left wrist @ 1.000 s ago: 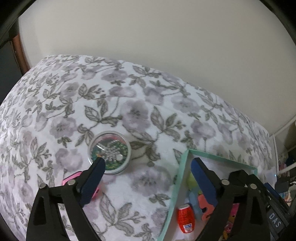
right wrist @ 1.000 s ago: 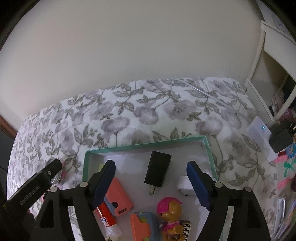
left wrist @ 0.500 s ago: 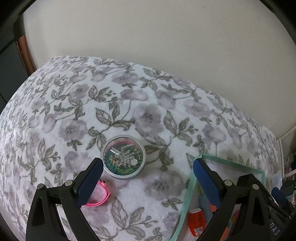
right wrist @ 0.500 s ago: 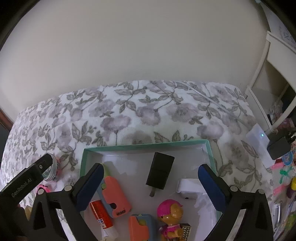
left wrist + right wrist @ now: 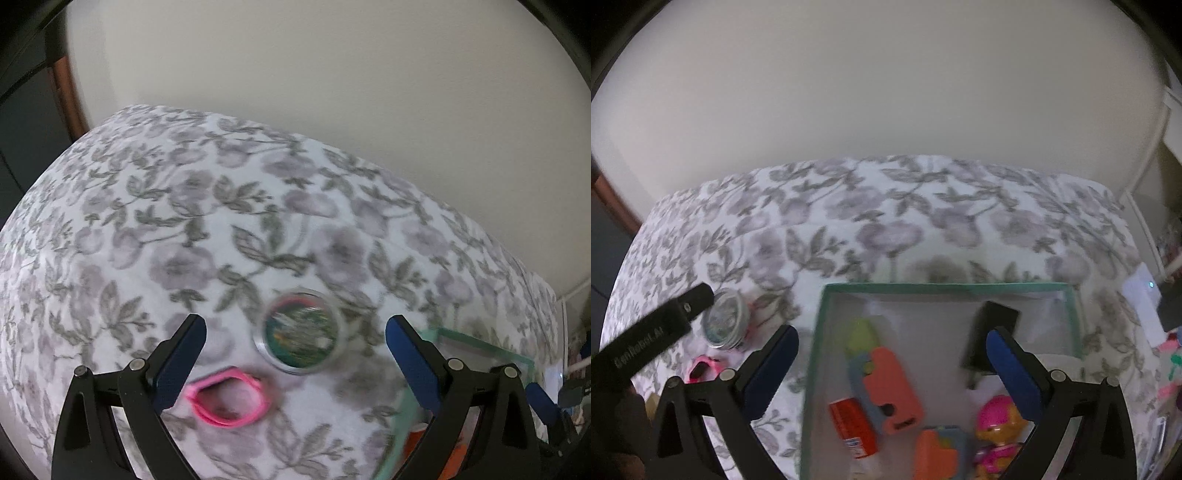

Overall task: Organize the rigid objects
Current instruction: 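Move both tools back toward the bead tin and pink watch band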

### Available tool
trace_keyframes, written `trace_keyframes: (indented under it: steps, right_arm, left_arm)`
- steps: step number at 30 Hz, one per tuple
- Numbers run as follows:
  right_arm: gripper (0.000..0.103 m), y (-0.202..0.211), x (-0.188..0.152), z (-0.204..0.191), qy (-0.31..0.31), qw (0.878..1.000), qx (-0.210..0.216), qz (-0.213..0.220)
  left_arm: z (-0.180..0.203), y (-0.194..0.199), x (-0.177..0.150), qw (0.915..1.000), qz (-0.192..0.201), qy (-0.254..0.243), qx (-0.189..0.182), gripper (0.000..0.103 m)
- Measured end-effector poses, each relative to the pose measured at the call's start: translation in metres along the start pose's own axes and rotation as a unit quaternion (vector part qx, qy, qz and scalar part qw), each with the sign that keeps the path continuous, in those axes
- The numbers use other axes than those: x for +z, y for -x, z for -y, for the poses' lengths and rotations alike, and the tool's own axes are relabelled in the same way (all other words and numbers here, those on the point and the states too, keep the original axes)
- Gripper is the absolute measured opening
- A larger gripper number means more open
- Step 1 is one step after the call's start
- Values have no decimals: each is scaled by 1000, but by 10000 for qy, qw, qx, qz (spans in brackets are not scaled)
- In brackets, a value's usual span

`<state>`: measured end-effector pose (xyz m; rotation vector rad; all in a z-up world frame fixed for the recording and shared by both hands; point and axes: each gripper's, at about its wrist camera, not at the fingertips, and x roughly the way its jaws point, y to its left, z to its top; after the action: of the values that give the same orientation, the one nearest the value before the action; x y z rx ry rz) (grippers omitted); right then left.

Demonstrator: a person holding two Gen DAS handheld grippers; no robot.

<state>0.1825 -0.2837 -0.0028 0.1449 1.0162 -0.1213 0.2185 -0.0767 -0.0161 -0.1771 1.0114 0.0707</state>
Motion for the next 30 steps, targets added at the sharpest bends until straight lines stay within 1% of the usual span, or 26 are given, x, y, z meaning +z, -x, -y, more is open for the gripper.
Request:
trace_keyframes:
  steps: [6, 9, 12, 15, 19, 23, 25, 28, 30]
  right_arm:
    - [103, -5, -3, -28, 243, 9996, 129, -24]
    - [103, -4, -4, -44, 374, 9991, 204, 40]
    - [103, -3, -5, -61, 516, 9982, 301, 111]
    - [103, -3, -7, -77, 632, 9964, 534, 158]
    - [103, -6, -11, -94, 692, 9943, 796, 127]
    - [103, -16, -15, -107, 719, 9927, 969, -13]
    - [103, -19, -17, -110, 710, 9924, 1004, -46]
    - [103, -27, -18, -112, 676, 9923, 1032, -117]
    - [103, -30, -19, -111, 642, 9924, 1044, -140]
  left_arm:
    - [-39, 1, 9, 9993, 45, 299, 239, 98]
    - [-54, 2, 11, 9988, 15, 459, 192, 98]
    - [-64, 3, 12, 9985, -11, 506, 198, 98]
    - [-74, 4, 13, 9985, -28, 501, 238, 98]
    - [-97, 5, 12, 9975, -28, 613, 342, 98]
    - [-121, -3, 5, 9964, -160, 704, 438, 98]
    - [-130, -11, 1, 9952, -297, 811, 463, 98]
    - [-133, -21, -4, 9949, -496, 836, 280, 98]
    - [-127, -25, -6, 9959, -556, 673, 228, 98]
